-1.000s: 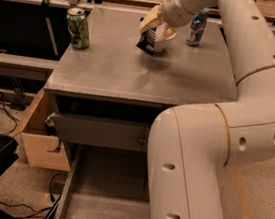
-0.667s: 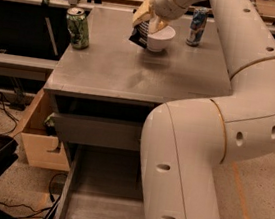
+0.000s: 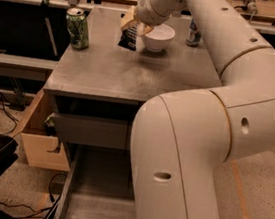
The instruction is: Move rxbar blueberry near green can
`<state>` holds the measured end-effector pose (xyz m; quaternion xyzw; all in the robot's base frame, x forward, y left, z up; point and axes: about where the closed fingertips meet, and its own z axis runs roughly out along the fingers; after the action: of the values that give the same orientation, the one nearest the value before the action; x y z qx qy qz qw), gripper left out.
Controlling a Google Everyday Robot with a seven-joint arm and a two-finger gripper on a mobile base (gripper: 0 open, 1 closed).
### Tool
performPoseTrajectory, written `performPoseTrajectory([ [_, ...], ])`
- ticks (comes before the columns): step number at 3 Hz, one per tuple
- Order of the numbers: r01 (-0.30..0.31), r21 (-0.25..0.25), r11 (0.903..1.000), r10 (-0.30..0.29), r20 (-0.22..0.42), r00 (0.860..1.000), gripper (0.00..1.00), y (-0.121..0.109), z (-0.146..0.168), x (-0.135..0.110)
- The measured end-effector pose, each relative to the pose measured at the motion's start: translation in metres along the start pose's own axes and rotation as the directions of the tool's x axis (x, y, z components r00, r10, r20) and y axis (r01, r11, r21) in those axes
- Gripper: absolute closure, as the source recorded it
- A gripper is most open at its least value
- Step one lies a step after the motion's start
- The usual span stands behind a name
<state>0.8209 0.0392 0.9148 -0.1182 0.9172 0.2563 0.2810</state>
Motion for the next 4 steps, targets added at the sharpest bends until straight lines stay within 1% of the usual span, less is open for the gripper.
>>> performPoseTrajectory([
  [1, 0.033, -0.016, 0.9993, -0.033, 0.024, 0.999, 1.00, 0.010, 0.018, 0.014],
  [2, 0.080, -0.059, 0.9951, -0.077, 0.047, 0.996, 1.00, 0.028, 0.029, 0.030],
  [3, 0.131, -0.115, 0.9848, -0.124, 0.067, 0.990, 1.00, 0.045, 0.039, 0.040],
  [4, 0.137, -0.120, 0.9833, -0.130, 0.063, 0.989, 0.83, 0.048, 0.043, 0.042],
])
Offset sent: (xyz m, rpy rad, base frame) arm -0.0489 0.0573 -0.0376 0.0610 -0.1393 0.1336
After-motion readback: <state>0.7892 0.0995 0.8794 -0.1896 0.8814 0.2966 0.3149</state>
